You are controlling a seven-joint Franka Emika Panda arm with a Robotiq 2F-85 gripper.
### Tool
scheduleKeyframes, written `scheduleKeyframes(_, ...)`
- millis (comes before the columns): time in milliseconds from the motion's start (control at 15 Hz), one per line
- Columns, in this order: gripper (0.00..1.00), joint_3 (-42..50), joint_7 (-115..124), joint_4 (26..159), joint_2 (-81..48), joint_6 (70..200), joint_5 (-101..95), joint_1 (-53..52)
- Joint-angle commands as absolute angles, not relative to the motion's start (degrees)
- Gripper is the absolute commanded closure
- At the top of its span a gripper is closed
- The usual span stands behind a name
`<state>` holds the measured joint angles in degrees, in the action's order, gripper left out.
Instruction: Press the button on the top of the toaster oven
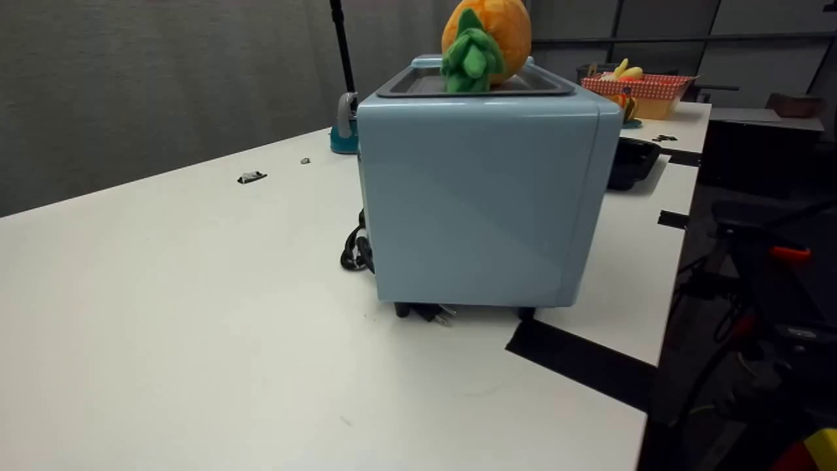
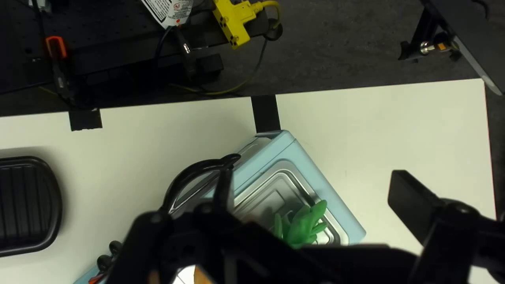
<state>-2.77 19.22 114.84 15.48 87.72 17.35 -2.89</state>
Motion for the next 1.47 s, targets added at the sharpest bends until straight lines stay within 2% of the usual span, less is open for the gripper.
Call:
scheduleKeyframes(0,0.00,-3.34,19.09,114.73,15.45,87.58,17.47,-2.22)
scheduleKeyframes(800,0.00,-3.40,18.35,113.89,14.62,87.61,16.91,-2.30)
scheduleKeyframes(1400,0.00,-3.93,17.19,105.79,7.66,93.66,12.73,-2.58)
